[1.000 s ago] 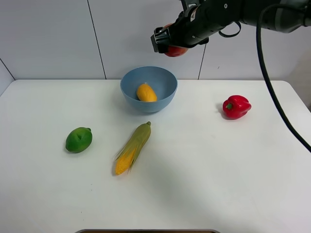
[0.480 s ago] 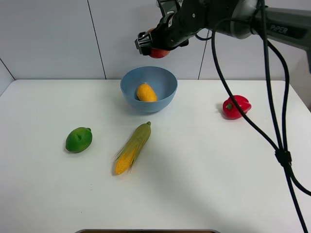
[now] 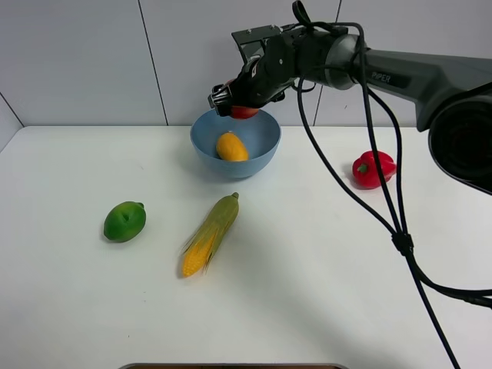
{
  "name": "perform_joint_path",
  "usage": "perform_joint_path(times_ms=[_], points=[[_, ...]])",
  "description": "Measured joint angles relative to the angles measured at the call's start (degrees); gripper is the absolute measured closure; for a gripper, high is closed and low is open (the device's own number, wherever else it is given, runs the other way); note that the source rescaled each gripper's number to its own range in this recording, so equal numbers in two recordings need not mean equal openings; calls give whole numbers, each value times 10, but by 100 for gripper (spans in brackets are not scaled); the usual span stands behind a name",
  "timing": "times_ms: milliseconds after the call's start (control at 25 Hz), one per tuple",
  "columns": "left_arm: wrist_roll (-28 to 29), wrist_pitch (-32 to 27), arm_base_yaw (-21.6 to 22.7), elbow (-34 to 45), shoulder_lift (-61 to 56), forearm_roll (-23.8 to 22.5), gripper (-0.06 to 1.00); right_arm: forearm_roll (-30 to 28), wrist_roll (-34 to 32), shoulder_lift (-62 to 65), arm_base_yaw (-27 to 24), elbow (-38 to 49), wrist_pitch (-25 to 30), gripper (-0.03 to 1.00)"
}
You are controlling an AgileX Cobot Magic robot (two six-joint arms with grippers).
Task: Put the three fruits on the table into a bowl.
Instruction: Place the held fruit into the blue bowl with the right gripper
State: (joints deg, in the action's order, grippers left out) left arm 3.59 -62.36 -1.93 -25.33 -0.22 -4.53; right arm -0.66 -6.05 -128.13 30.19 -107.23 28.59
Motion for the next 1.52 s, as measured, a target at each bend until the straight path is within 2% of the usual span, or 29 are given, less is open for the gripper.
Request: perform_joint_path(times_ms=[920,1320,1520], points=[[1,0,0,0,0,0,-6,13,6,-70,0,0,-31,14],[1,0,0,0,0,0,-6,13,51,-70,0,0,-46,14],[1,0,0,0,0,0,-6,13,55,-70,0,0,-76,9]])
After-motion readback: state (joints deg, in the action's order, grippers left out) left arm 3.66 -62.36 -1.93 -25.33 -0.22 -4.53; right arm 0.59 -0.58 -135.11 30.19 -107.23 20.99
